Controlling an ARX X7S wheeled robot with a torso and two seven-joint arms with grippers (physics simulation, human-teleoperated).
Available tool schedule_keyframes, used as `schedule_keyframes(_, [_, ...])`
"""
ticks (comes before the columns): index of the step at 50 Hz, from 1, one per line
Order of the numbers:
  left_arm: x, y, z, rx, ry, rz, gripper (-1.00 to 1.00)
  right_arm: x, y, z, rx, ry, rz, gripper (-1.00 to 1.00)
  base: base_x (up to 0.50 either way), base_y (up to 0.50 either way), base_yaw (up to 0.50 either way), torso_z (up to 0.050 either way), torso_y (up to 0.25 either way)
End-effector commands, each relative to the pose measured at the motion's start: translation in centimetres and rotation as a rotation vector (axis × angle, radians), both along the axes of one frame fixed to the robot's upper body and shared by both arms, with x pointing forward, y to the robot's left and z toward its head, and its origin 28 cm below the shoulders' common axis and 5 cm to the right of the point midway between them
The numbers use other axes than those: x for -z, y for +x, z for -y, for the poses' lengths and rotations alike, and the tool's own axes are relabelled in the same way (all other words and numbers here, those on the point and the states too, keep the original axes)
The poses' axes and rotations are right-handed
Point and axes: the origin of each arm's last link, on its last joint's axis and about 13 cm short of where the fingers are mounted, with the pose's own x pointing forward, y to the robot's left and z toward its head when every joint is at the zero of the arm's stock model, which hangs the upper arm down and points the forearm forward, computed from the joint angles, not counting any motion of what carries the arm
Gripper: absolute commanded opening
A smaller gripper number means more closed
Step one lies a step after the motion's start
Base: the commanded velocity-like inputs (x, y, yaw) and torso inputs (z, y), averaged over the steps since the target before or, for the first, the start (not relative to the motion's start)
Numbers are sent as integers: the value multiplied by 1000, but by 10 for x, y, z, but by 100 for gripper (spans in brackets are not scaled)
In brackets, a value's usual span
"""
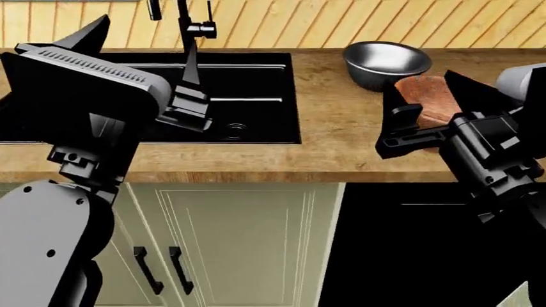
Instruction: Stack the bowls in the sink.
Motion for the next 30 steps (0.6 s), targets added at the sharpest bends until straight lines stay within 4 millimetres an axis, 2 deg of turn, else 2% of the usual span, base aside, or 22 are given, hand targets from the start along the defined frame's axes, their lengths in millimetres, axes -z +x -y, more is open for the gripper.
schedule_keyframes(1, [1, 0, 1, 9, 4, -12, 100, -2, 0, 2, 8, -3, -3, 100, 0, -500, 0, 0, 0])
schedule_keyframes(17, [5, -1, 1, 7, -5, -22, 100, -1, -2, 1, 2, -6, -9, 100, 48, -500, 0, 0, 0])
schedule_keyframes(25, [6, -1, 1, 7, -6, -26, 100, 1, -2, 1, 1, -16, -15, 100, 186, -500, 0, 0, 0])
schedule_keyframes(30, [7, -1, 2, 7, -7, -31, 100, 3, -2, 0, -1, -25, -29, 100, 465, -345, 0, 0, 0])
